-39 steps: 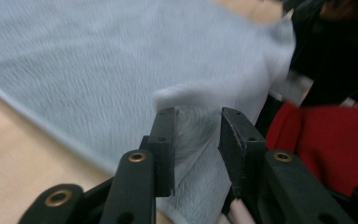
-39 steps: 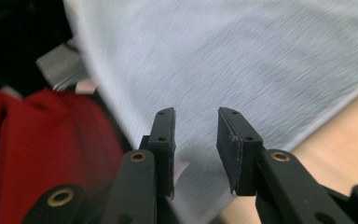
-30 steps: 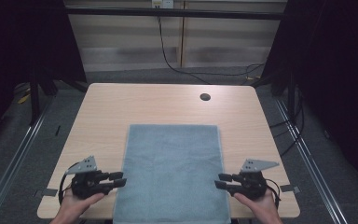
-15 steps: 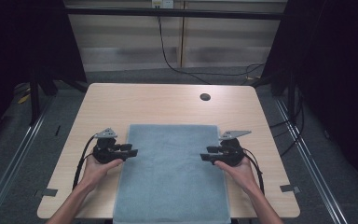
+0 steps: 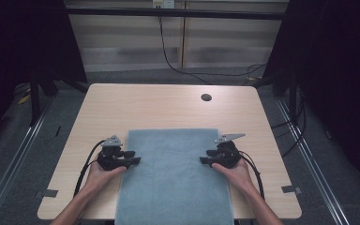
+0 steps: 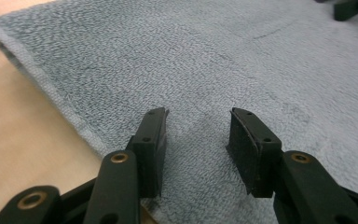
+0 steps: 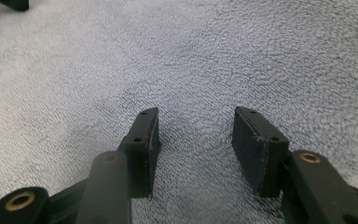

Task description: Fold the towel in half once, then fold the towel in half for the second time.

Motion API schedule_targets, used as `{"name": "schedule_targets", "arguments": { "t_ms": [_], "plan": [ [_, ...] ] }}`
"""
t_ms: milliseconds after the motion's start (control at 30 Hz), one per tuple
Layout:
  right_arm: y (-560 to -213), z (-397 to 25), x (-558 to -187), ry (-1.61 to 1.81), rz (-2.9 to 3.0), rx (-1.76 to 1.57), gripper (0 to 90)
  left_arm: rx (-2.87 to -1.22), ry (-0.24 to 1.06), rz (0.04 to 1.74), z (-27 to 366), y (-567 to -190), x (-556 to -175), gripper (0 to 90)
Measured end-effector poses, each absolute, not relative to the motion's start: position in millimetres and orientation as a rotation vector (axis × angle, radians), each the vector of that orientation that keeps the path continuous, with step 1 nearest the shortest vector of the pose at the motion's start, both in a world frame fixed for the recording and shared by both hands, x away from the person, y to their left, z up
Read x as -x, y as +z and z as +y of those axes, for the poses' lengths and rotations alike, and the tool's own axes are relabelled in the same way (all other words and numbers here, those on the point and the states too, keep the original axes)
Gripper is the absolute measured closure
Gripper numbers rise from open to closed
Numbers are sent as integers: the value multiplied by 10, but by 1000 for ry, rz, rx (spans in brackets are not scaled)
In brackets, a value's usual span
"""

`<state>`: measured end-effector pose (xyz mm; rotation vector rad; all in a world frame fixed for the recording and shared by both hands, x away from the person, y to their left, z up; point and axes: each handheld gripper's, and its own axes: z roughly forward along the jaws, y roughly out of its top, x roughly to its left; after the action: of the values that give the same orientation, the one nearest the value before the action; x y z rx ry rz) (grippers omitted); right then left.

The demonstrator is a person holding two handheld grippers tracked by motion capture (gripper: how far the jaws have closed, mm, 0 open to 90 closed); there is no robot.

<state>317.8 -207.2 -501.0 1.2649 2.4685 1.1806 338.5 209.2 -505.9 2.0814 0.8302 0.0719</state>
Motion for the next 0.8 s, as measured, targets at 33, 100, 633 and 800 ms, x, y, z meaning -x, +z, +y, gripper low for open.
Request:
{"name": "schedule_targets", "arguments": {
  "t_ms": [33, 100, 633, 800],
  "plan": [
    [-5017, -2087, -3149, 1200, 2468, -1267, 520, -2081, 72, 830, 2092, -5059, -3385, 568],
    [-5009, -2092, -3093, 1195, 2483, -1265, 519, -2073, 60, 824, 2114, -5066, -3296, 569],
    [-4974, -2086, -2689, 1179, 2561, -1202, 520, -2113, 51, 792, 2134, -5026, -2843, 534],
    [-4953, -2056, -2633, 1165, 2589, -1195, 519, -2095, 13, 801, 2187, -5029, -2759, 533]
  ]
}}
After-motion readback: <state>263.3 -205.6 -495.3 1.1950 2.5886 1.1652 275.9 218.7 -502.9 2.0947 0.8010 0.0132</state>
